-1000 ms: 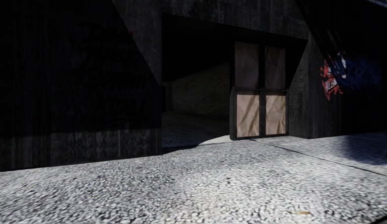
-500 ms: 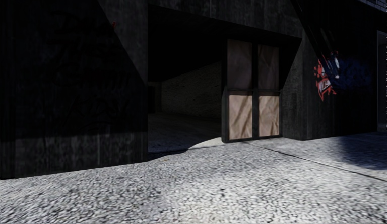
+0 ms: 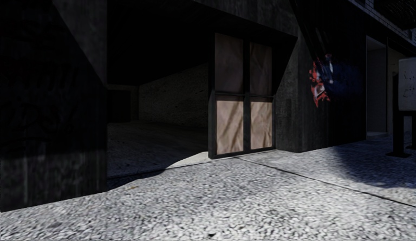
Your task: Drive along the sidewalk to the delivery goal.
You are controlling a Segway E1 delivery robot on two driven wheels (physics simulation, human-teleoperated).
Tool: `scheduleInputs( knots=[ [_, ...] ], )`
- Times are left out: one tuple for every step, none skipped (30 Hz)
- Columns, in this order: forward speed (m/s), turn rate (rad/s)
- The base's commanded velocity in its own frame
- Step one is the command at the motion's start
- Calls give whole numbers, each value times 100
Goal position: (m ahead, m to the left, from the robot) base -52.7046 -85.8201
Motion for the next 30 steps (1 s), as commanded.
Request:
scheduleInputs(
  knots=[
    [92,-49],
    [92,-49],
    [92,-49],
    [92,-49],
    [92,-49],
    [92,-49],
    [92,-49],
    [92,-49],
    [92,-49],
    [92,-49],
    [92,-49],
    [92,-49],
    [92,-49],
    [91,-49],
    [91,-49],
    [91,-49],
    [88,-49],
    [88,-49],
    [85,-49],
    [85,-49],
    [83,-49],
    [83,-49],
    [81,-49],
    [76,-49],
    [73,-49],
    [72,-49],
    [72,-49],
    [71,-49],
    [71,-50],
    [71,-50]
  ],
)
